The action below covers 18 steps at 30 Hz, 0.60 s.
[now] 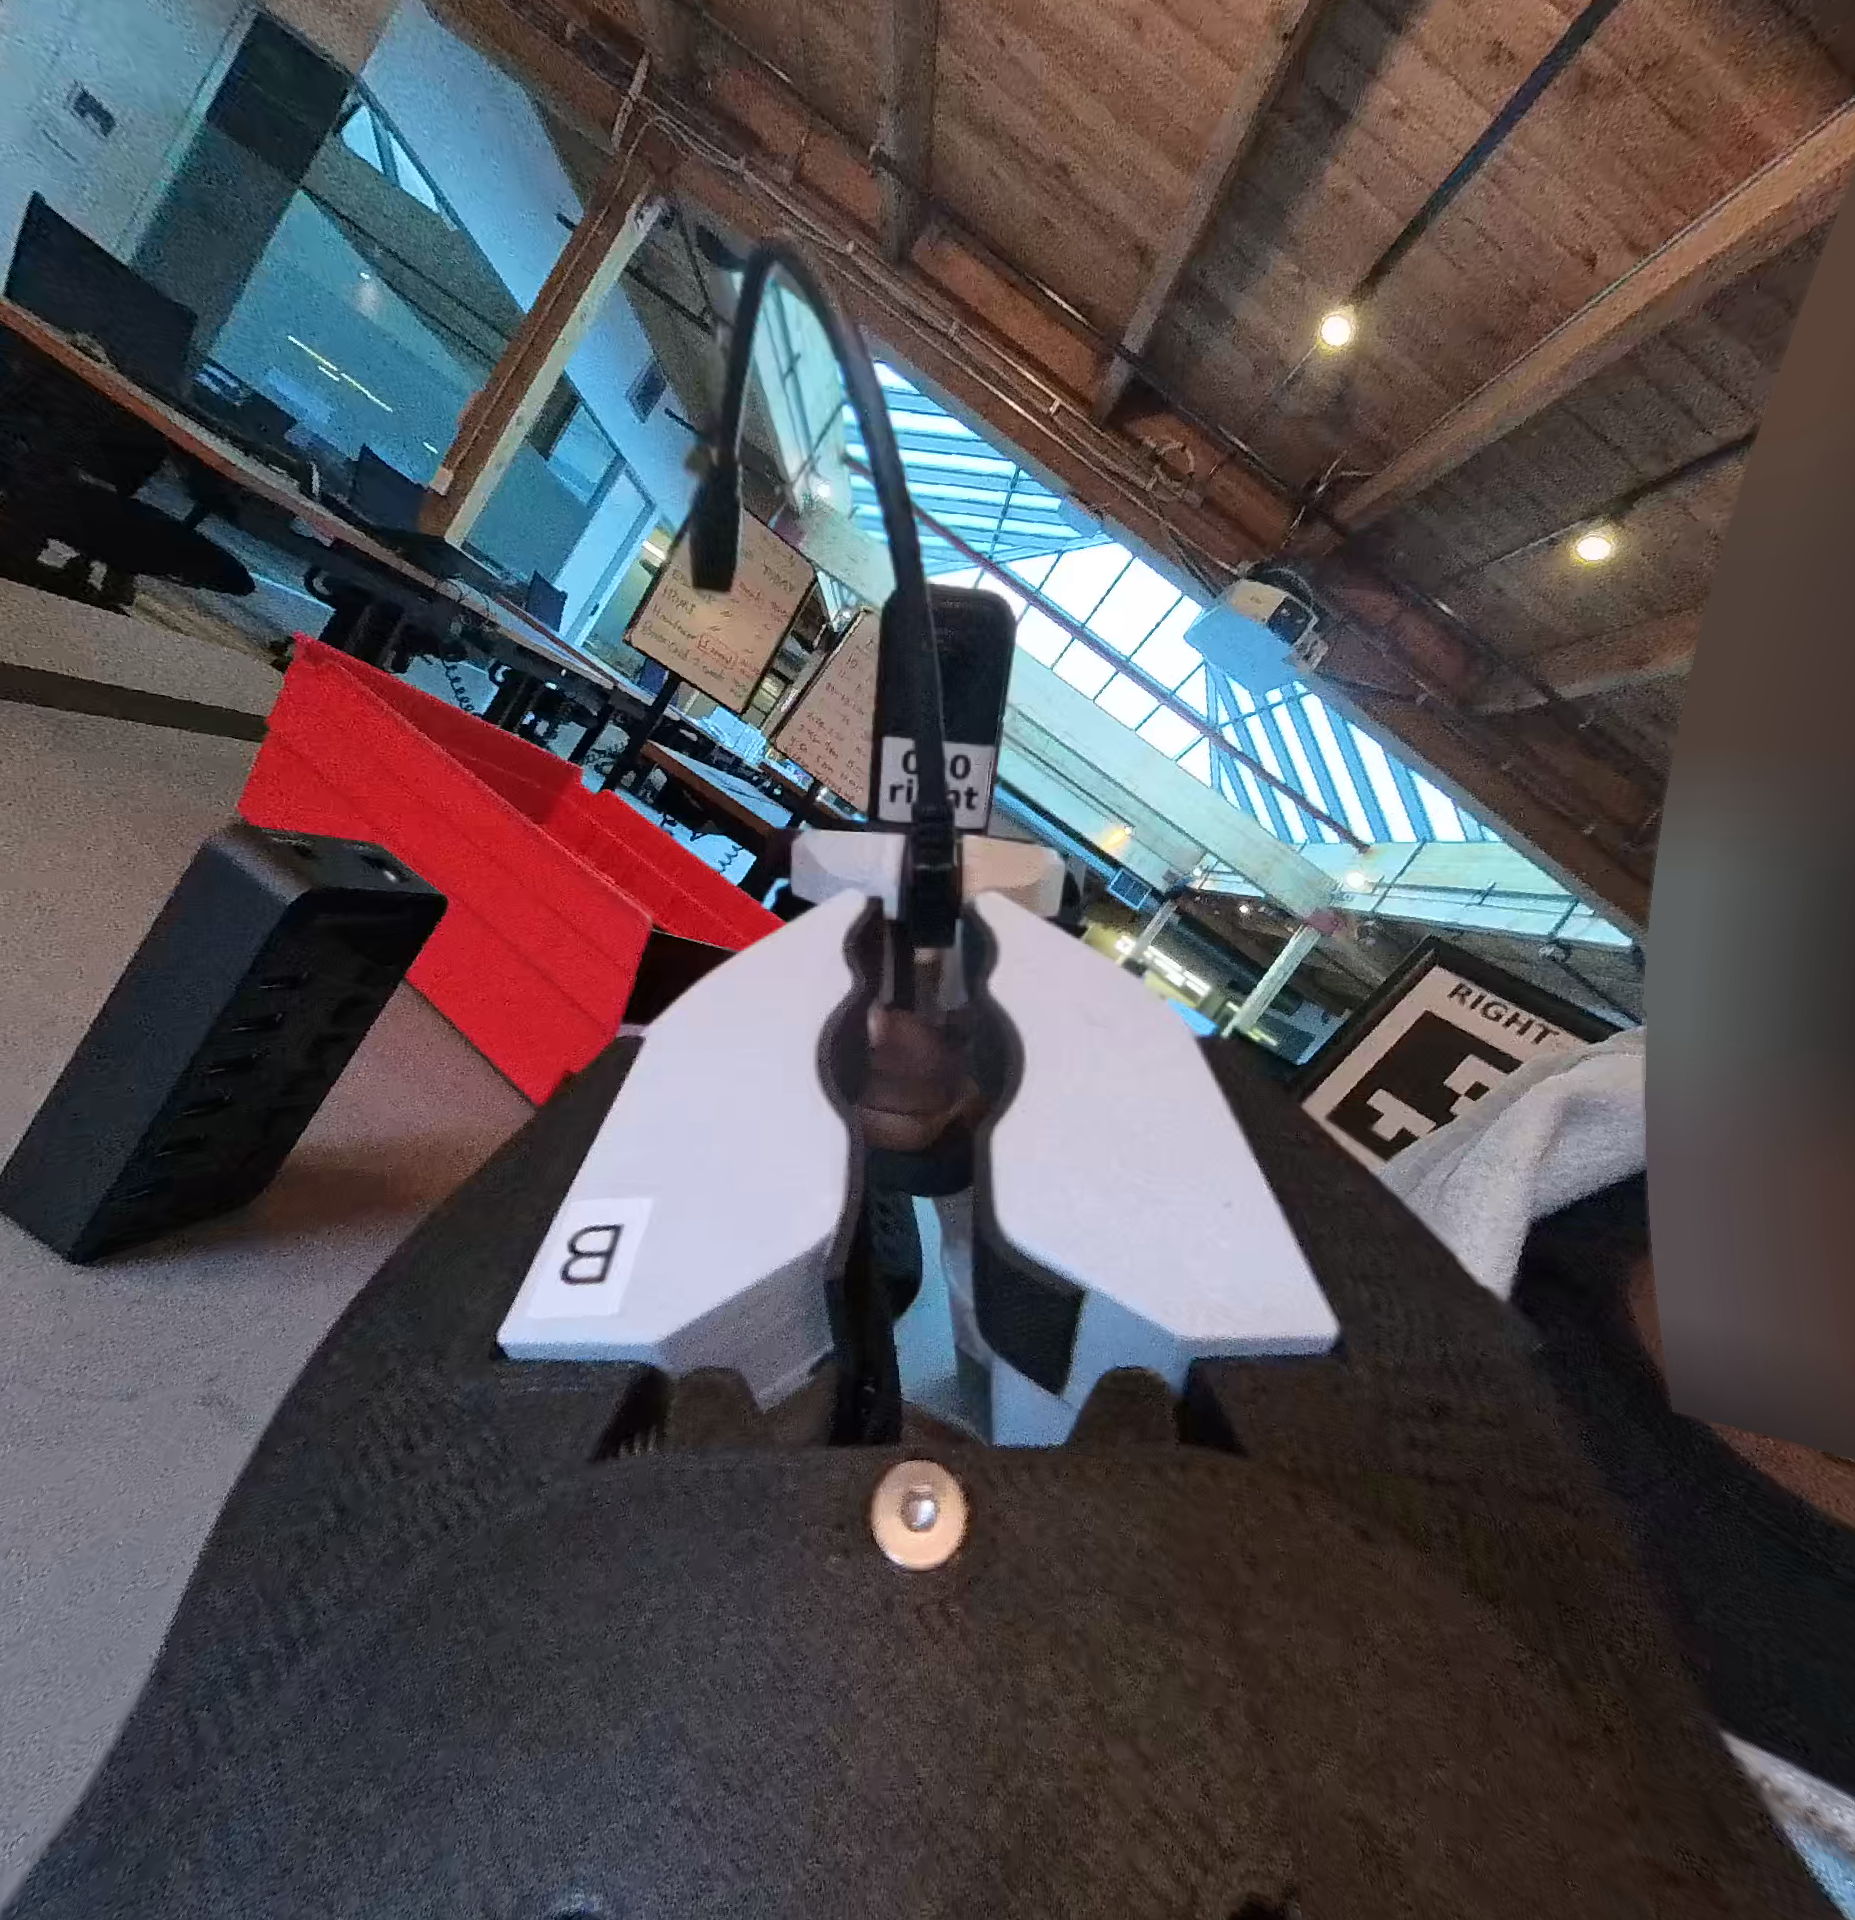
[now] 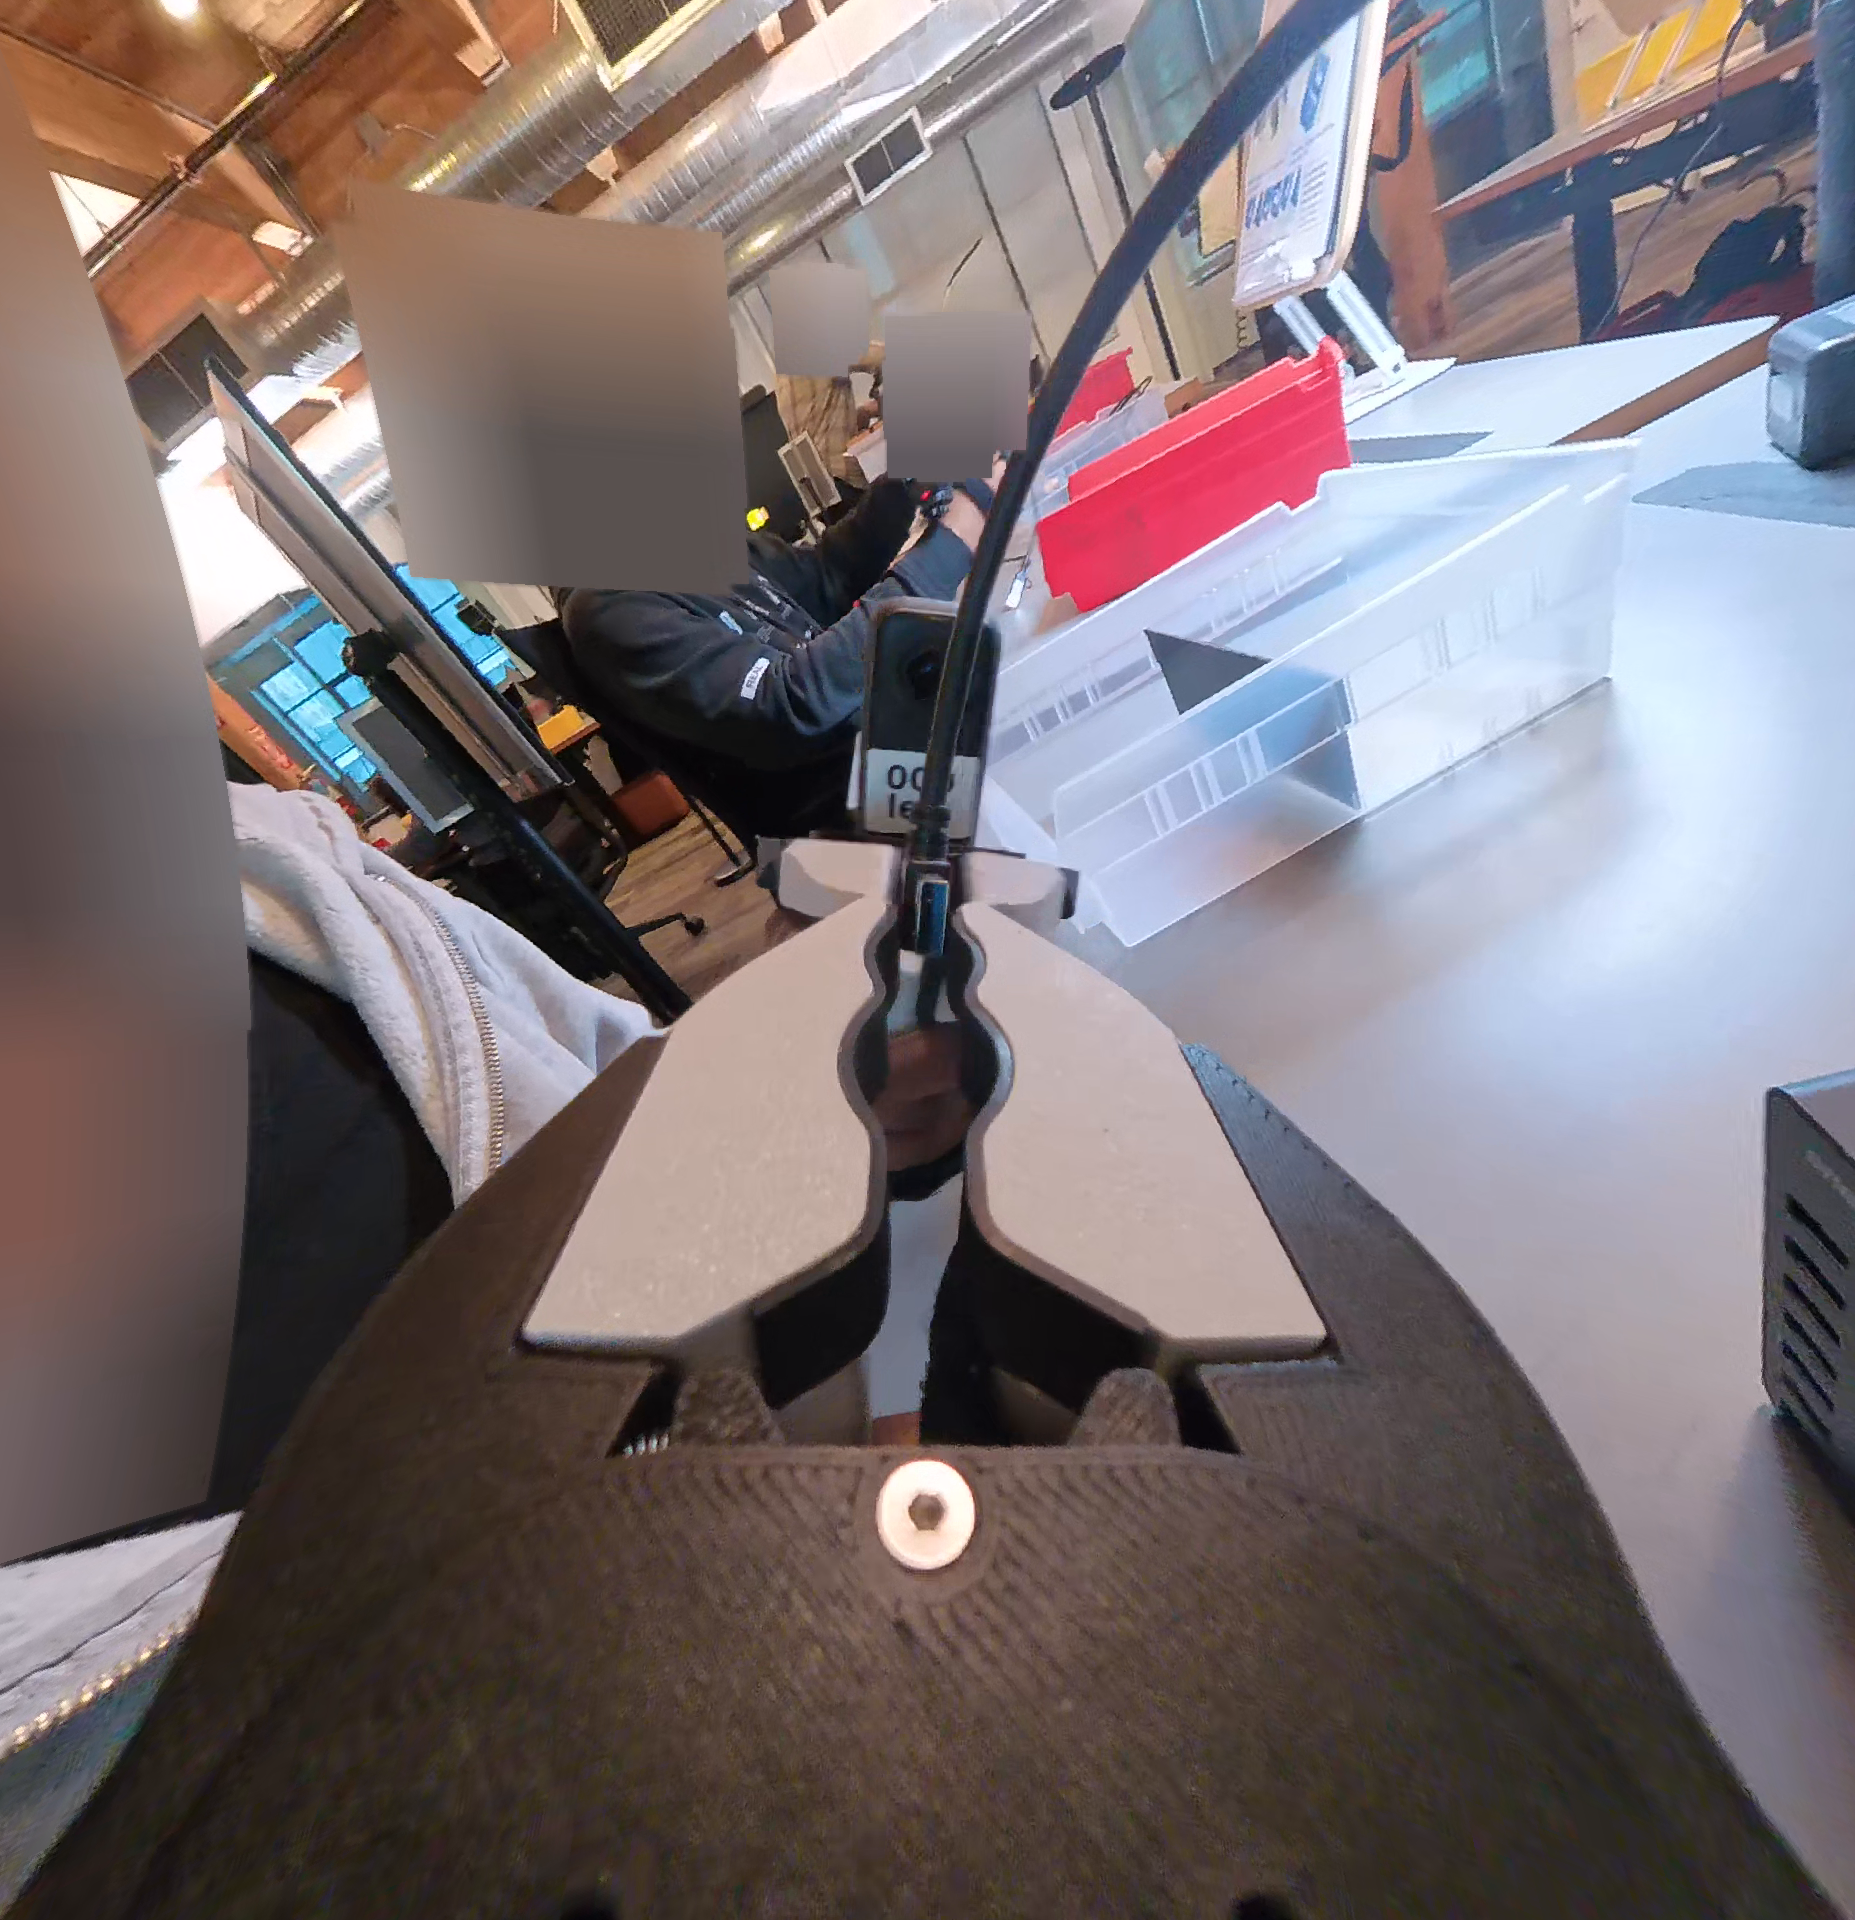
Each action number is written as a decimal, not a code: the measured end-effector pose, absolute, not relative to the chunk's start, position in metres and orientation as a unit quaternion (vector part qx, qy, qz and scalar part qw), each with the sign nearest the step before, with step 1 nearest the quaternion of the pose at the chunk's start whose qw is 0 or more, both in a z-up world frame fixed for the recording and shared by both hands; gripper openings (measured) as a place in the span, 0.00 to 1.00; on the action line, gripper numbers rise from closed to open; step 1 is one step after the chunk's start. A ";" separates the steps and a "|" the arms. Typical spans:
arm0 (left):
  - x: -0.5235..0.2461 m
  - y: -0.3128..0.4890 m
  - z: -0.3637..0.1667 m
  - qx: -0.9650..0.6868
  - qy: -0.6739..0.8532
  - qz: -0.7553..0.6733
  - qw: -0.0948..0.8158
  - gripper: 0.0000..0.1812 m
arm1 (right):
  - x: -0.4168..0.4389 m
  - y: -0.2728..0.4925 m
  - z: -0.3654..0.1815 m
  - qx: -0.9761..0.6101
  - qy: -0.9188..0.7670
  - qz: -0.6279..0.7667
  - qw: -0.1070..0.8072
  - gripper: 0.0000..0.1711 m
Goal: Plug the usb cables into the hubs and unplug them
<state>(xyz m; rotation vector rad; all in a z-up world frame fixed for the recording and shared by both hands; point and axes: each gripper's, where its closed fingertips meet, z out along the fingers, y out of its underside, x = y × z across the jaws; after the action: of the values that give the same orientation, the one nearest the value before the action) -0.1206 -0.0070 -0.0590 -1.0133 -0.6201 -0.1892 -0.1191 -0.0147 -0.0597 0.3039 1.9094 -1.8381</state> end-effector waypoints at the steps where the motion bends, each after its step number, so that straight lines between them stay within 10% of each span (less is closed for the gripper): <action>1: -0.121 -0.008 -0.057 -0.465 -0.294 -0.099 0.829 0.12 | -0.117 -0.015 -0.060 0.107 0.699 -0.665 0.239 0.04; 18: -0.119 -0.009 -0.058 -0.479 -0.286 -0.100 0.824 0.05 | -0.121 -0.008 -0.059 0.111 0.702 -0.665 0.230 0.02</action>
<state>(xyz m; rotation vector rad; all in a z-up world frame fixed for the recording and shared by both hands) -0.1187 -0.0093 -0.0578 -1.0179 -0.6092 -0.2133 -0.1212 -0.0080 -0.0590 0.3047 1.9327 -1.8289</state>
